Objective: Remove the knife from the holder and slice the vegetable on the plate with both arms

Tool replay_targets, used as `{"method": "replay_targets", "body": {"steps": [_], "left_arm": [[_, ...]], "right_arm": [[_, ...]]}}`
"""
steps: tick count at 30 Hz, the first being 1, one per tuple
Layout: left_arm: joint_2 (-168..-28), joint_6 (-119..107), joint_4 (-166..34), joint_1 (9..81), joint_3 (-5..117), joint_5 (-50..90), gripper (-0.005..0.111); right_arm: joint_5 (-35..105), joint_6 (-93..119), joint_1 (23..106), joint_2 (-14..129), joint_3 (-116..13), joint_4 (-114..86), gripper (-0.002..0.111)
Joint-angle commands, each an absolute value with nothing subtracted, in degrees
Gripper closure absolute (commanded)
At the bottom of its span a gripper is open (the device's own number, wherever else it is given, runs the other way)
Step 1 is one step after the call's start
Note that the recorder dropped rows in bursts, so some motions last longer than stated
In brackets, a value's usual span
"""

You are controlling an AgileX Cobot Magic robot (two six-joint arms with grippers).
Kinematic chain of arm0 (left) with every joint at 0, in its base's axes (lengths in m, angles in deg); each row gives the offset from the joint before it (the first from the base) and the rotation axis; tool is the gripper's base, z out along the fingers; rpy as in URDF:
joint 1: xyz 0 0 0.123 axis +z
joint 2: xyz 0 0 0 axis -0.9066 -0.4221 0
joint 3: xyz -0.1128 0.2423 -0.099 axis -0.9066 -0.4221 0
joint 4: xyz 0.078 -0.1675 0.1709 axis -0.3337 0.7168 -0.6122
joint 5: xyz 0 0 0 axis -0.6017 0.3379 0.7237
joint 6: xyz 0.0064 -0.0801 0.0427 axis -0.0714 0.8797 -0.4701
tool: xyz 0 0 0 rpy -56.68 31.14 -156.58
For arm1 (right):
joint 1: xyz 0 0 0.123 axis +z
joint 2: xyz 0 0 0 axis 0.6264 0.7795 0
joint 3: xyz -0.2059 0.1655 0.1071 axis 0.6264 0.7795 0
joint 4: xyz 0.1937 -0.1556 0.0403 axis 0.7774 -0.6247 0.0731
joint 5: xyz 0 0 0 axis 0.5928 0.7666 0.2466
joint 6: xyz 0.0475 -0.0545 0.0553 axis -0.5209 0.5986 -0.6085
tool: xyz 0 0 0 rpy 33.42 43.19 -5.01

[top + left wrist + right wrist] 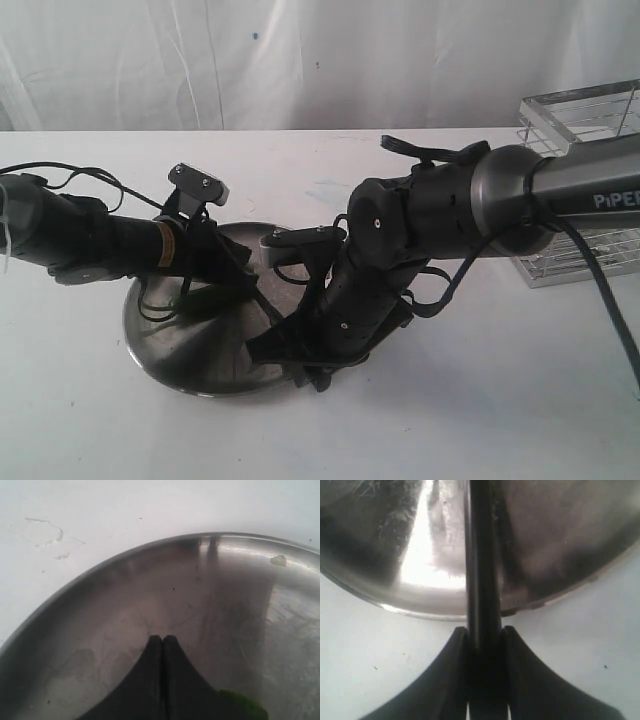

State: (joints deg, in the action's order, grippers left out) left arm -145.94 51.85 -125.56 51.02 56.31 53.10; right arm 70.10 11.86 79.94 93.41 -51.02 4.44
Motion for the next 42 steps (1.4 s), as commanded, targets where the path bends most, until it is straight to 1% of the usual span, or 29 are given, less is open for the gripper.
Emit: {"method": "replay_targets", "body": {"steps": [1,4,11,17,21,28,38,42], "left_arm": [[-145.02,51.25,-125.97,51.19,55.51,55.28,0.106],[-142.49,51.11,-125.14,51.19,55.51,58.13,0.106],[-139.45,57.14,-127.49,51.19,55.4,58.57,0.106],[-141.87,57.75,-129.0,51.19,55.3,59.15,0.106],[-143.68,63.22,-128.95,51.19,55.3,65.27,0.106],[-146.61,68.72,-130.88,51.19,55.3,65.6,0.106],[-150.74,69.15,-135.15,51.19,55.3,66.42,0.106],[-149.75,68.19,-131.83,51.19,55.41,71.15,0.106]], "right_arm": [[69.58,11.89,79.87,93.27,-51.19,4.04,0.108],[69.58,11.89,79.87,93.27,-51.19,4.04,0.108],[69.68,11.6,79.87,93.27,-51.19,4.24,0.108],[70.32,10.84,79.87,93.27,-51.19,4.24,0.108],[70.11,10.84,79.87,93.27,-51.09,4.13,0.108],[69.07,10.59,79.87,93.27,-51.09,4.26,0.108],[68.13,9.21,79.87,93.27,-51.09,4.16,0.108],[68.13,9.21,79.87,93.27,-51.09,4.16,0.108]]}}
